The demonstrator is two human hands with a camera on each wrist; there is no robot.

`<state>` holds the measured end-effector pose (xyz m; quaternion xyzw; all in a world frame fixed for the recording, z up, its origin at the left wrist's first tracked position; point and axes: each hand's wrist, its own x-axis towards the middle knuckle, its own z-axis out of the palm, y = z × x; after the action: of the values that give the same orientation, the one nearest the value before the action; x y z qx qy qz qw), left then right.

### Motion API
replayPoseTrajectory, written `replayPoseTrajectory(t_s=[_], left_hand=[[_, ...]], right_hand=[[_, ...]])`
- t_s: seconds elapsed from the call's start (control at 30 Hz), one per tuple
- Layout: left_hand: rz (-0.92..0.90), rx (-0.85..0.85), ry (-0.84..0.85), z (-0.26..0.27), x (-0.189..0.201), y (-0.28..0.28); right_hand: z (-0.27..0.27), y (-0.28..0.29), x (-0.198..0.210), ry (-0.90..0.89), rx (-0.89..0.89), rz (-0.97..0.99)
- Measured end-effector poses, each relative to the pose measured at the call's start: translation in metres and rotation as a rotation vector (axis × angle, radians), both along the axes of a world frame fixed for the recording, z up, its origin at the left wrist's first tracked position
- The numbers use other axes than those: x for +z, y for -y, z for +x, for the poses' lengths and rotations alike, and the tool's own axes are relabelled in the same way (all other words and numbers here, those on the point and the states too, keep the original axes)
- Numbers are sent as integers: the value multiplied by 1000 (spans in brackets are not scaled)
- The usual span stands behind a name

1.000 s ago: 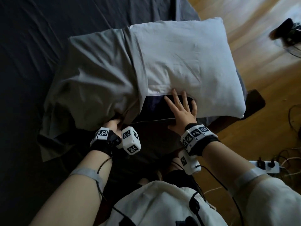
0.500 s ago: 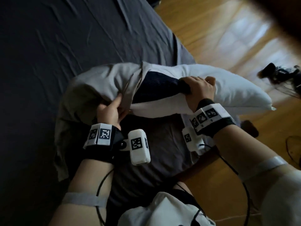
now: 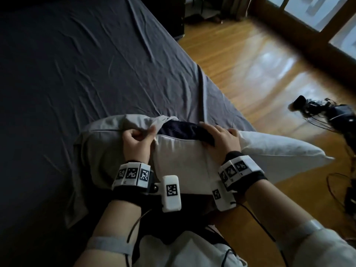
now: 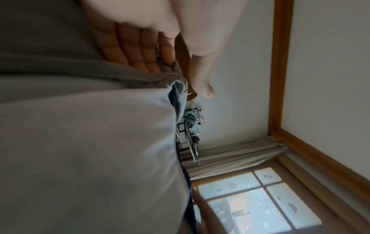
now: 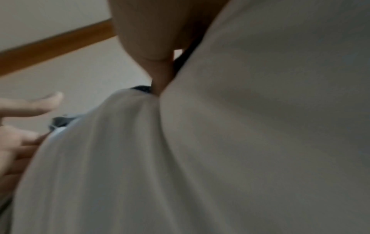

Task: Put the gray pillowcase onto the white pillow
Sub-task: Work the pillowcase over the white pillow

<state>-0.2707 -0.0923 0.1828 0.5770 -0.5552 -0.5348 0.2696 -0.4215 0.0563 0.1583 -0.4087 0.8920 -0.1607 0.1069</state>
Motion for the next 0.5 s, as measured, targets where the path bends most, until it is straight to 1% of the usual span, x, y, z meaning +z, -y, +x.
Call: replayPoseTrajectory(t_s=[0.07,0.1,0.17,0.23,0.27,0.3,0.37,0.4,0.43,0.5], left_hand=[[-108,-99,87,0,1,-3],[-161,-167,151,0,2,-5],[-235,-269,242,1,1,-3],[-252,-315,234,-4,2,-3],[-234,-366,204,-11,4,-8],[-188,-456,165,-20,6,-16],[-54,-638,86,-36,11,-38],[19,-656,40,-40,12,-44],[73,-629,-1,-42,12,-44],[97,-528,-39,-39,9,-32]], right_hand=[[5,0,6,10,27,-67],[6,1,9,6,61,-55],[10,3,12,-12,123,29],[13,6,10,2,139,109],[15,7,8,18,130,112],[17,8,6,29,117,97],[18,10,3,60,62,28],[17,10,2,75,32,-2],[15,9,1,82,16,-16],[9,8,3,88,29,0]])
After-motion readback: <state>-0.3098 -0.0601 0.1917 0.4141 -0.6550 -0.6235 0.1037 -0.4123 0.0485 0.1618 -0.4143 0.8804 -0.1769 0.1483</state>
